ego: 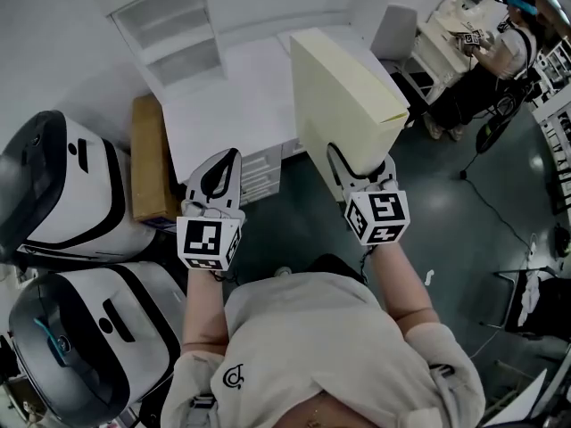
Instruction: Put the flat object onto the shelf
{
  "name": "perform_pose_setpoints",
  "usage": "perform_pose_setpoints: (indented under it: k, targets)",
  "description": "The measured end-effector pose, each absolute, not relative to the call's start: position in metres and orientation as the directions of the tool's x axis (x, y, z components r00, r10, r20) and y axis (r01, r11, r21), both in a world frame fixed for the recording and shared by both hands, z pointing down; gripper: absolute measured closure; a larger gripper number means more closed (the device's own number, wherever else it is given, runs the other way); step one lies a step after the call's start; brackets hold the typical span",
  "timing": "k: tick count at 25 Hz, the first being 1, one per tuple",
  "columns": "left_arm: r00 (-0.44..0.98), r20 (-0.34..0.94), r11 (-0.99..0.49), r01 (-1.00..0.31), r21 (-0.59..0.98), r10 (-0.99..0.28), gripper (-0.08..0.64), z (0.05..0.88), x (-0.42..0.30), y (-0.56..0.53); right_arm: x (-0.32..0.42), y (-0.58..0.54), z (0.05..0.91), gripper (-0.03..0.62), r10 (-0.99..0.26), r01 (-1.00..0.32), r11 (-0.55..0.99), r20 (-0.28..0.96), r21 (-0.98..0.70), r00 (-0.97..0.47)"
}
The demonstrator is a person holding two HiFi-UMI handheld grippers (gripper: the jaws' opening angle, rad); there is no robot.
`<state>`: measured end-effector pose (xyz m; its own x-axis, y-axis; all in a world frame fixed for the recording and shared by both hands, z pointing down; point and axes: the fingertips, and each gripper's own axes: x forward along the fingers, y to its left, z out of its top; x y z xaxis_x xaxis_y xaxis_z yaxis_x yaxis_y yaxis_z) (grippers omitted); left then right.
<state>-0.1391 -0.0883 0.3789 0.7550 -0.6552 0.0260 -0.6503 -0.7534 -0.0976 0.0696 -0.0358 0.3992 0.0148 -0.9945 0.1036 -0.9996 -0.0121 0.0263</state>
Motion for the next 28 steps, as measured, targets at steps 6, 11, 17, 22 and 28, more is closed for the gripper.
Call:
perform_pose_setpoints:
  k: [6,11,17,22,28]
  targets:
    - [0.716,0.027,-0.714,-0.692,-0.108,-0.698,0.548,0.379,-0.111,-0.130,0.104,-0.093,0.396,0.308,-0.995,-0.998,0.039,0.091,0.045,-0.035]
    - [0.648,0.009,-0.644,-0.756,-0.116,-0.762,0.548,0.370,-0.080,-0.163,0.141,-0.144,0.385,0.308,-0.991,-0.991,0.119,0.062,0.068,-0.115]
    - [0.550,-0.016,-0.545,-0.830,-0.120,-0.835,0.548,0.360,-0.040,-0.194,0.183,-0.199,0.371,0.308,-0.974,-0.965,0.224,0.049,0.138,-0.219]
    - [0.511,-0.017,-0.505,-0.854,-0.127,-0.859,0.548,0.363,-0.007,-0.215,0.221,-0.238,0.356,0.308,-0.970,-0.944,0.241,0.035,0.226,-0.239]
    - [0.529,0.001,-0.524,-0.838,-0.151,-0.848,0.548,0.361,0.017,-0.236,0.230,-0.274,0.319,0.310,-0.965,-0.893,0.242,0.002,0.378,-0.261]
